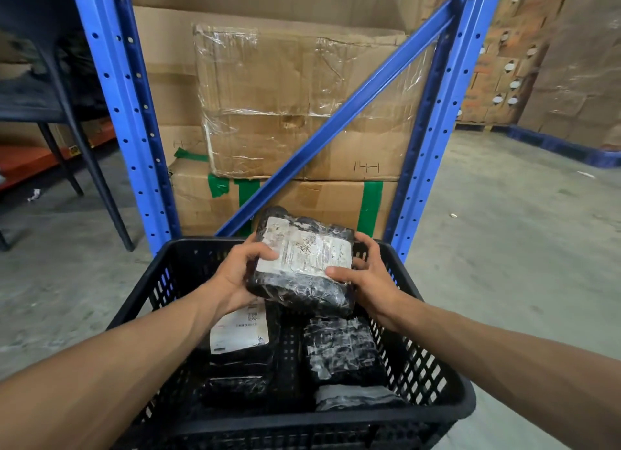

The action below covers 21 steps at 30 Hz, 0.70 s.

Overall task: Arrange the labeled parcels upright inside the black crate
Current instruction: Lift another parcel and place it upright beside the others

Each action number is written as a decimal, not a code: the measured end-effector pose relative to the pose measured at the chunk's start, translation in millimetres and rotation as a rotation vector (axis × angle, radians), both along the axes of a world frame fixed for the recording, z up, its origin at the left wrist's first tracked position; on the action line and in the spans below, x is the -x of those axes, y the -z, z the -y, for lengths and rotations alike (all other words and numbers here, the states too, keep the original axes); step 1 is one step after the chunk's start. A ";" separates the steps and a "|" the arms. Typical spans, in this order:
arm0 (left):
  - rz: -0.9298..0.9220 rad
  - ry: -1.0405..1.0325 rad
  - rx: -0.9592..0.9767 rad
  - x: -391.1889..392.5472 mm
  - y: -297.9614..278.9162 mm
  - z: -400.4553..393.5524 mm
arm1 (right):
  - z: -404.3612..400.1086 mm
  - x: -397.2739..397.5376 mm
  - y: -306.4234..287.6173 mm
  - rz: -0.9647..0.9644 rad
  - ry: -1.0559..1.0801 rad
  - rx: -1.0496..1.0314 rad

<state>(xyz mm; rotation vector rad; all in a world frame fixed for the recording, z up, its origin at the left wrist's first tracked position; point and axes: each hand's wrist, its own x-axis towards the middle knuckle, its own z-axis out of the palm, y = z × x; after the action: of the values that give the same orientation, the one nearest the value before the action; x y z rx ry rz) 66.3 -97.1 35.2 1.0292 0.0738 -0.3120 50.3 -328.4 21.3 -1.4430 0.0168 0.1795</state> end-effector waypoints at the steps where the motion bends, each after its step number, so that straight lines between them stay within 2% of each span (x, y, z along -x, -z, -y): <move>1: -0.013 -0.017 -0.004 0.2 1.1 -1.5 | 1.6 -3.5 -0.6 0.002 0.027 -0.039; 6: 0.007 0.085 -0.137 3.3 6.8 -3.2 | 10.1 -11.1 -4.5 0.042 -0.008 -0.059; 10: 0.004 0.048 -0.179 -1.3 4.2 -3.7 | 12.9 -13.8 -4.2 0.071 -0.033 -0.048; 14: -0.010 -0.035 -0.109 -4.5 7.0 -1.1 | 12.1 -19.0 -7.9 0.135 -0.015 -0.015; 17: -0.027 -0.074 -0.043 -4.5 9.4 -1.0 | 9.0 -21.5 -7.5 0.179 0.065 0.126; 19: -0.027 -0.095 -0.001 -4.8 11.0 -2.7 | 6.4 -21.1 -3.7 0.130 0.070 0.138; 21: -0.014 -0.112 0.021 -5.2 13.6 -4.5 | 2.1 -18.7 2.9 0.008 0.000 0.027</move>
<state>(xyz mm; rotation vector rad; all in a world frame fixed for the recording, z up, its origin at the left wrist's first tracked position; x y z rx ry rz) 71.5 -92.6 21.6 0.9984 0.1402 -0.2175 68.9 -330.5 18.4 -1.4708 0.0124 0.1744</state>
